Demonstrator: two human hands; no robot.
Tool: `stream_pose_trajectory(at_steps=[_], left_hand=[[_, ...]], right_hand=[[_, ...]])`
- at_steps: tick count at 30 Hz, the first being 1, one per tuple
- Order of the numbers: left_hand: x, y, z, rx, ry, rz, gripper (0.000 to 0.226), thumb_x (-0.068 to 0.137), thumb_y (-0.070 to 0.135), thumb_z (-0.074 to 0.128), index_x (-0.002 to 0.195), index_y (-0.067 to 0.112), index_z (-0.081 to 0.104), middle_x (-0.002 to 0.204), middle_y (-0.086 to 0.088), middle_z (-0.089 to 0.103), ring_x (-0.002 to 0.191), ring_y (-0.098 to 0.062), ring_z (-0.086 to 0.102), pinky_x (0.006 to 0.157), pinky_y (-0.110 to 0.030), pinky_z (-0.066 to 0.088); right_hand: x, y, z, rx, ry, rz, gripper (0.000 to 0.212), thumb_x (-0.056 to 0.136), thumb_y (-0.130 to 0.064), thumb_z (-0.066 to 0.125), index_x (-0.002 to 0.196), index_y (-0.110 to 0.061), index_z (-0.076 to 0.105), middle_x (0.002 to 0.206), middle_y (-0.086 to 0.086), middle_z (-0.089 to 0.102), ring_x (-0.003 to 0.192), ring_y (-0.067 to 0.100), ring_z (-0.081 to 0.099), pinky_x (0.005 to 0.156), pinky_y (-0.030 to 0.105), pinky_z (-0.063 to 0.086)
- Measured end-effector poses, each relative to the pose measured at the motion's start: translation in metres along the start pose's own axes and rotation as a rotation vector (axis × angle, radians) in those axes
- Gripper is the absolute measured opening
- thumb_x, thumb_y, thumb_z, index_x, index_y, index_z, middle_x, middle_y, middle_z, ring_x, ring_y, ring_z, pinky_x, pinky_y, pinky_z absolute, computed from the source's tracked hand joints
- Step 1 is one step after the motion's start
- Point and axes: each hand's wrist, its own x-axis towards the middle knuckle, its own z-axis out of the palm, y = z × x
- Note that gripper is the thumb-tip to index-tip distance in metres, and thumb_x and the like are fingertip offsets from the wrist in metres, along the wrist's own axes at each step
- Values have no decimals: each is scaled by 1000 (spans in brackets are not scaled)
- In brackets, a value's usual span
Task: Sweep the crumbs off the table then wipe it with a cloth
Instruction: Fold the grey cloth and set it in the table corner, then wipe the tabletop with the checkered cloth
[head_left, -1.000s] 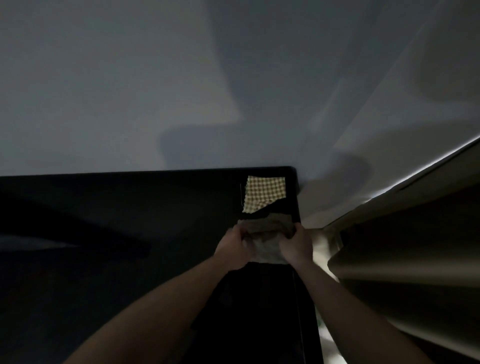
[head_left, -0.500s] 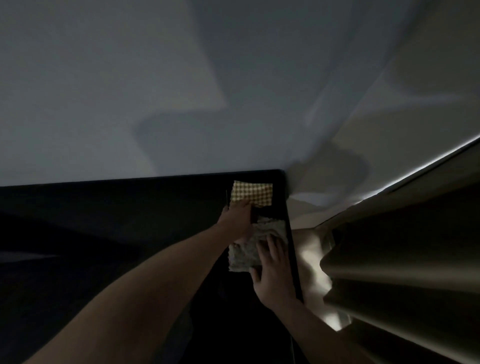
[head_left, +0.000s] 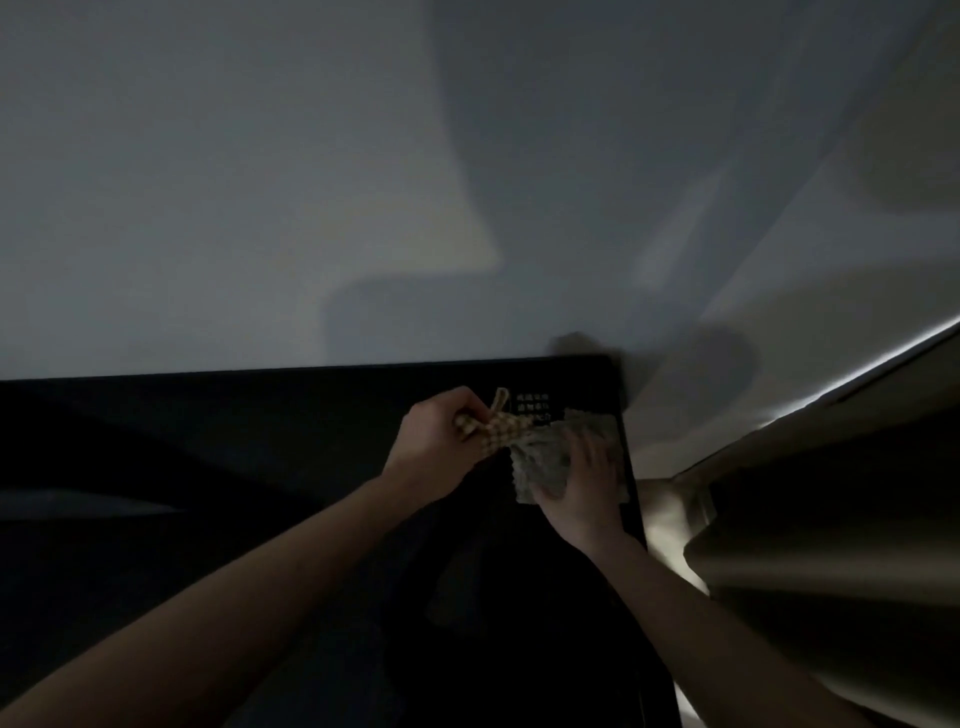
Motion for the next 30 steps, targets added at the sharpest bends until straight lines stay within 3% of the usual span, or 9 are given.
stream_pose_trajectory(at_steps=[5, 7, 9, 11, 15, 19, 24, 28, 30], left_hand=[[-51, -12, -53, -38, -140, 133, 41, 80, 27, 81, 116, 29, 63, 107, 15, 70, 96, 0, 69, 85, -25, 59], [-74, -21, -71, -45, -185, 143, 37, 80, 29, 81, 113, 30, 66, 106, 16, 71, 98, 1, 69, 87, -22, 57], [-99, -37, -85, -42, -213, 137, 29, 80, 32, 80, 107, 31, 69, 102, 16, 73, 96, 1, 69, 86, -24, 57], [-125, -62, -93, -39, -214, 97, 23, 81, 36, 79, 102, 32, 70, 97, 16, 74, 92, 2, 69, 84, -27, 58], [-177, -141, -105, -98, -244, -65, 13, 88, 40, 72, 99, 35, 68, 93, 15, 74, 85, 2, 71, 81, -28, 62], [-234, -230, -131, 96, -334, -77, 25, 89, 35, 70, 113, 37, 63, 115, 15, 66, 103, -2, 66, 93, -30, 58], [-295, -313, -160, 324, -417, -140, 47, 88, 41, 64, 134, 30, 56, 146, 11, 43, 130, -16, 53, 107, -29, 47], [-332, -362, -170, 424, -474, -259, 73, 89, 42, 61, 154, 26, 35, 165, -2, 17, 149, -28, 30, 117, -37, 40], [-351, -382, -171, 468, -445, -316, 81, 89, 42, 61, 159, 26, 23, 168, -3, 8, 152, -30, 20, 118, -40, 39]], right_hand=[[-35, -94, -50, 473, -310, -165, 106, 77, -60, 83, 161, -46, 20, 168, -17, 24, 152, 2, 28, 120, 32, 31], [-57, -122, -61, 430, -394, -244, 84, 79, -65, 78, 152, -47, 41, 153, -20, 49, 142, -2, 44, 114, 30, 39], [-84, -143, -57, 399, -444, -230, 35, 89, -51, 76, 121, -39, 69, 114, -18, 72, 109, -1, 66, 93, 29, 53], [-115, -159, -41, 405, -471, -151, 11, 94, -43, 72, 95, -32, 71, 90, -8, 73, 86, 8, 70, 76, 32, 54], [-180, -177, 6, 409, -451, 97, 2, 100, -32, 62, 101, -30, 64, 94, -9, 71, 81, -2, 67, 77, 28, 55], [-244, -166, 56, 422, -229, 382, 33, 102, -28, 56, 135, -27, 53, 116, -7, 70, 101, 11, 69, 96, 45, 58], [-291, -141, 75, 102, 101, 532, 46, 98, -10, 57, 143, -7, 48, 116, 28, 68, 104, 48, 66, 86, 48, 50], [-305, -129, 75, -187, 162, 401, 42, 85, 7, 46, 120, 9, 69, 117, 31, 70, 108, 54, 67, 89, 56, 56], [-308, -100, 103, -327, 51, 214, 48, 74, -6, 37, 93, 11, 78, 113, 29, 74, 103, 58, 69, 82, 64, 59]])
